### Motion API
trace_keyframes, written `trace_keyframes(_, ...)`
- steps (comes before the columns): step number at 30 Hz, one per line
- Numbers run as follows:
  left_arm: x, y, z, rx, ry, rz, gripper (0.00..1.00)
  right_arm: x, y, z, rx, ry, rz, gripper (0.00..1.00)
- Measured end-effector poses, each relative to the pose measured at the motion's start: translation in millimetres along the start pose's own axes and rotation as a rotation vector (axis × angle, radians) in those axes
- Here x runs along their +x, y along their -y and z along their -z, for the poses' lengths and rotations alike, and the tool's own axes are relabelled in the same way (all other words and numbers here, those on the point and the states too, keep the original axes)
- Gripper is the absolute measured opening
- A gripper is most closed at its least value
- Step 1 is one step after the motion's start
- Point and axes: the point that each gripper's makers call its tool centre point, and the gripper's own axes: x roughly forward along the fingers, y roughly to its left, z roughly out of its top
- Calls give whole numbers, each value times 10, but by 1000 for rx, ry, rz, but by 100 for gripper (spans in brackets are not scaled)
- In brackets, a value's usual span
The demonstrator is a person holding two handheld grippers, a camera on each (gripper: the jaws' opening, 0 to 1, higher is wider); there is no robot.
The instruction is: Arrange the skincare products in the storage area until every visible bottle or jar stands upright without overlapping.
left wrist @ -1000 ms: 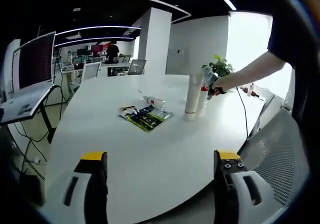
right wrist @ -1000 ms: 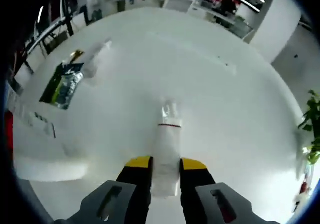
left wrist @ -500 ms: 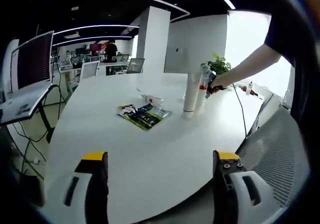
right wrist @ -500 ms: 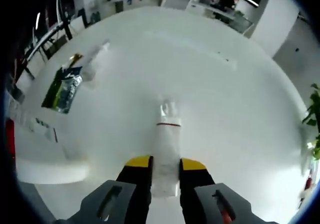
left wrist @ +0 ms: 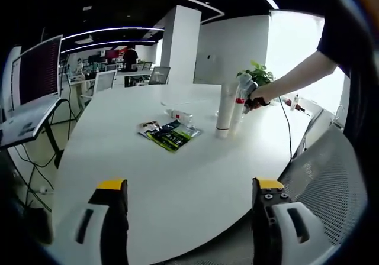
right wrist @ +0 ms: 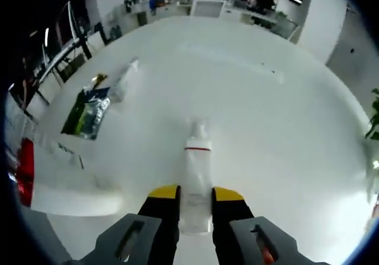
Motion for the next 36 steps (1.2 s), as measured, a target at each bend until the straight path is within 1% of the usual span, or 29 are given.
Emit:
trace_keyframes(2, -1, 3, 0, 3, 0, 1, 80, -41, 10, 6, -6, 4, 9, 12)
trace_keyframes(6, -7, -6, -12, 1, 9, -5, 80, -164, 61, 3, 18, 43, 34, 12)
trace_keyframes(11, -4, 4, -12, 11, 6, -1, 79, -313, 125, 80, 29, 66, 58, 12)
trace_keyframes(14, -2, 12, 8, 16, -7, 2, 78, -436, 119, 136, 32, 97, 70, 12)
trace_keyframes(17, -5, 0, 10, 18, -9, -2, 77, -534, 107, 214, 27, 108, 77, 12)
trace_keyframes(19, -3, 8, 10, 17, -9, 3, 77, -601, 92, 242, 36, 125, 81, 12)
trace_keyframes(22, -4, 17, 5, 23, -8, 5, 76, -746, 42, 277, 57, 171, 83, 12)
trace_keyframes(25, -8, 13, 5, 28, -8, 3, 76, -856, 10, 314, 65, 194, 88, 12)
trace_keyframes(26, -9, 14, 8, 28, -10, 5, 75, -916, -6, 315, 77, 217, 95, 12)
trace_keyframes(28, -11, 19, 9, 26, -11, 7, 74, -1000, -41, 335, 87, 238, 99, 12)
trace_keyframes(32, -14, 32, 12, 36, -17, 11, 73, -1124, -134, 388, 81, 268, 105, 12)
trace_keyframes(36, -27, 1, 32, 60, -32, -4, 72, -1249, -231, 428, 81, 300, 102, 12)
